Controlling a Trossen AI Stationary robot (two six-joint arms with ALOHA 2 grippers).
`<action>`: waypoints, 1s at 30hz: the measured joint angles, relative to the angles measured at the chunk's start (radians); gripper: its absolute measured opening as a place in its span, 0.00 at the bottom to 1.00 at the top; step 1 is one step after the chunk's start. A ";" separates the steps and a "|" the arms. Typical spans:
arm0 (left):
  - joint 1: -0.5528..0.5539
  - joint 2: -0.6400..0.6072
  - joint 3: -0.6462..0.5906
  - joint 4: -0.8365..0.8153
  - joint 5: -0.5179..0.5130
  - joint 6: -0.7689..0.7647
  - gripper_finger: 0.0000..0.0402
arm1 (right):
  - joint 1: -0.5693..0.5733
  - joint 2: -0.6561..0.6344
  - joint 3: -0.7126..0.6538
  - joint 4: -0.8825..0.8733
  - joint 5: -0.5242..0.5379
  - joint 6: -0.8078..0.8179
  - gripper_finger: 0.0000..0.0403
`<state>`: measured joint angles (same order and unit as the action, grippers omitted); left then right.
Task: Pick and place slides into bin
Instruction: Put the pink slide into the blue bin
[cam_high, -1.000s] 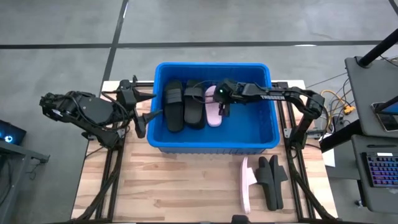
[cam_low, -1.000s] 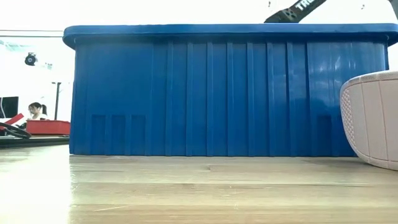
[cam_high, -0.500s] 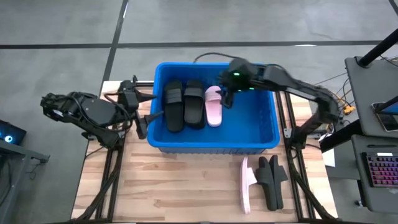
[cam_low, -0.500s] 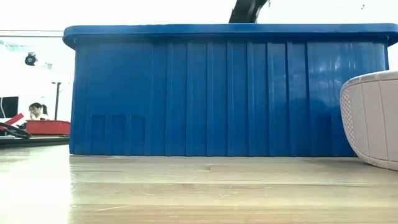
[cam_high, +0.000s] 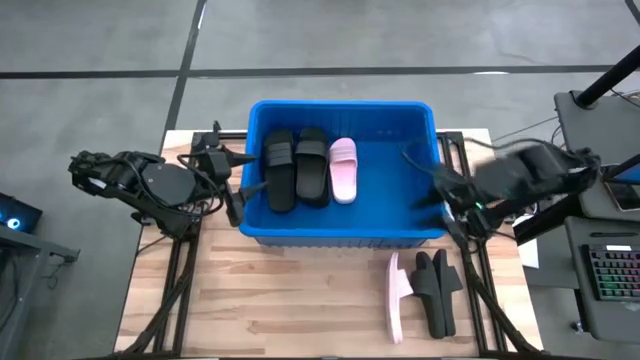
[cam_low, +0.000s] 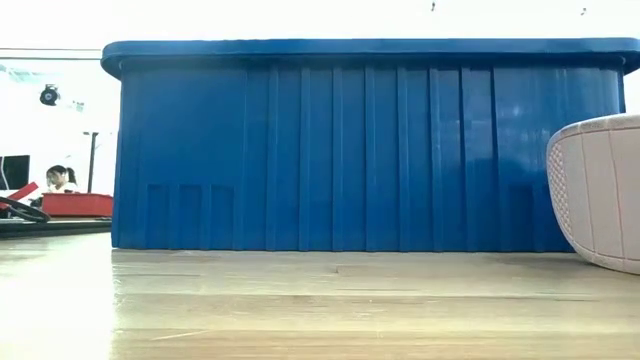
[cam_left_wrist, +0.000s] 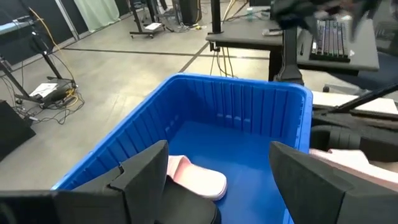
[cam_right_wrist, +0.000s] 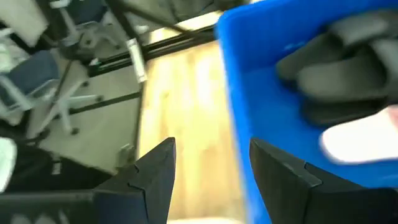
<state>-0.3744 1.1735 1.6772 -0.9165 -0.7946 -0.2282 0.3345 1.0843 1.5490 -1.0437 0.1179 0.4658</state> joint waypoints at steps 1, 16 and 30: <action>0.000 0.002 0.000 0.008 -0.004 0.000 0.65 | 0.072 -0.019 -0.021 0.000 0.046 0.043 0.48; 0.000 0.088 0.002 0.160 -0.098 -0.004 0.65 | 0.695 0.053 -0.237 -0.125 0.410 0.446 0.48; 0.000 0.174 0.002 0.200 -0.103 -0.004 0.65 | 0.730 0.362 -0.265 -0.129 0.406 0.562 0.48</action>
<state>-0.3744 1.3479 1.6787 -0.7166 -0.8978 -0.2317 1.0649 1.4466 1.2835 -1.1730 0.5242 1.0275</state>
